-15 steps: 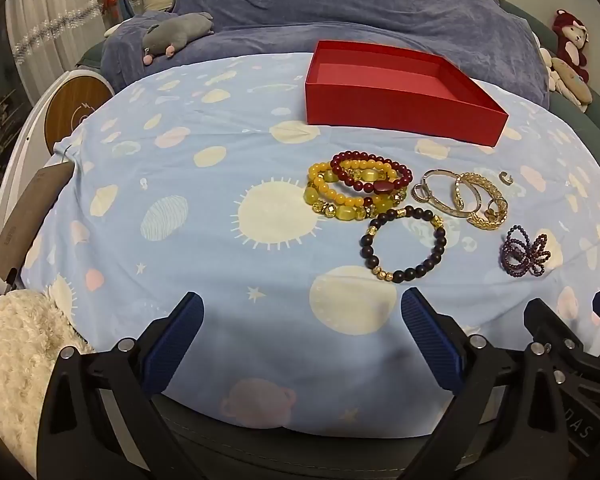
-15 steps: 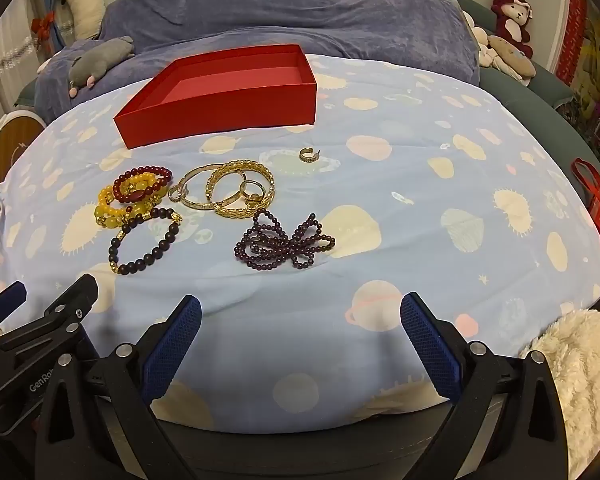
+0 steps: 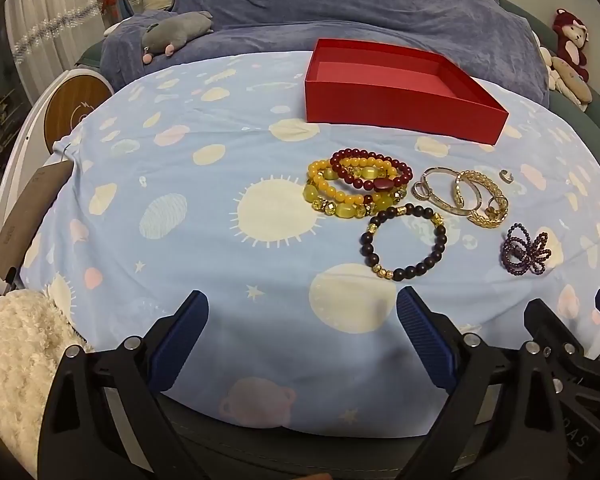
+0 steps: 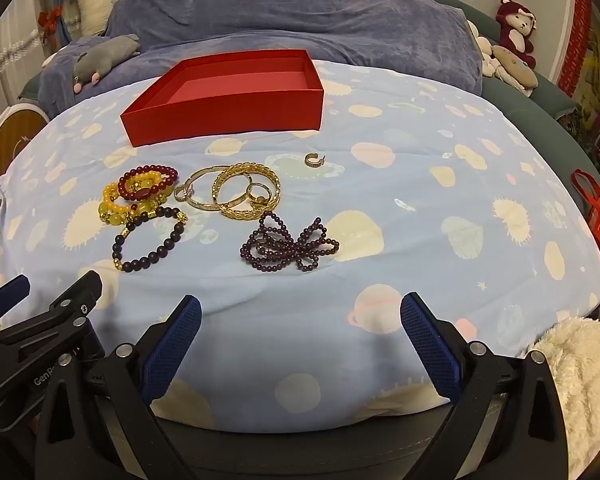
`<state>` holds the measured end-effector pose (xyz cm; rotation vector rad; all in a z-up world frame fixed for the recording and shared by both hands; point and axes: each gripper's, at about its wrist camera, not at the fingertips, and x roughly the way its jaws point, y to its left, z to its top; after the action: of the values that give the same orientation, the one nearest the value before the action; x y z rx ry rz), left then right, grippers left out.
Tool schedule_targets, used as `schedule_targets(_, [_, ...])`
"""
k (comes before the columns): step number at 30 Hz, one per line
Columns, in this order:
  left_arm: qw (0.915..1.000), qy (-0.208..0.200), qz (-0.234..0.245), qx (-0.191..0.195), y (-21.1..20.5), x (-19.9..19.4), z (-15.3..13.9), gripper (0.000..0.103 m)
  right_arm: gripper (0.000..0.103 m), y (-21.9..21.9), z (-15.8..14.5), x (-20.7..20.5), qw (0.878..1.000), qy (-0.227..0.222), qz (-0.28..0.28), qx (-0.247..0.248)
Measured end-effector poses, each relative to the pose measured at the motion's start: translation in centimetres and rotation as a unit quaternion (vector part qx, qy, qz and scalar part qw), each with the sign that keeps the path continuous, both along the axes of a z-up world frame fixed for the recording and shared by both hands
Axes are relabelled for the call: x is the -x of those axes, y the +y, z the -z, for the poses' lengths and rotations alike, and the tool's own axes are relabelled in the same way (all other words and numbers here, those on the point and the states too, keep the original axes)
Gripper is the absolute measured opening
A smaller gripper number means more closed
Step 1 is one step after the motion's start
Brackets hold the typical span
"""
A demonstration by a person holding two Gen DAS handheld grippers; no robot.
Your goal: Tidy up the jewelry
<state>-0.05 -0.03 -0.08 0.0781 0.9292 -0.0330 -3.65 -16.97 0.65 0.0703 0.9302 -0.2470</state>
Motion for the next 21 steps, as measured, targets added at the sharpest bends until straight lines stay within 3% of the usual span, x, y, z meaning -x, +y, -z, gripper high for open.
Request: schedule_targets(21, [0.9999, -0.010, -0.002, 0.001, -0.10, 0.28, -0.36, 0.091, 0.096, -0.03, -0.02, 0.02, 1.000, -0.002, 0.000, 0.001])
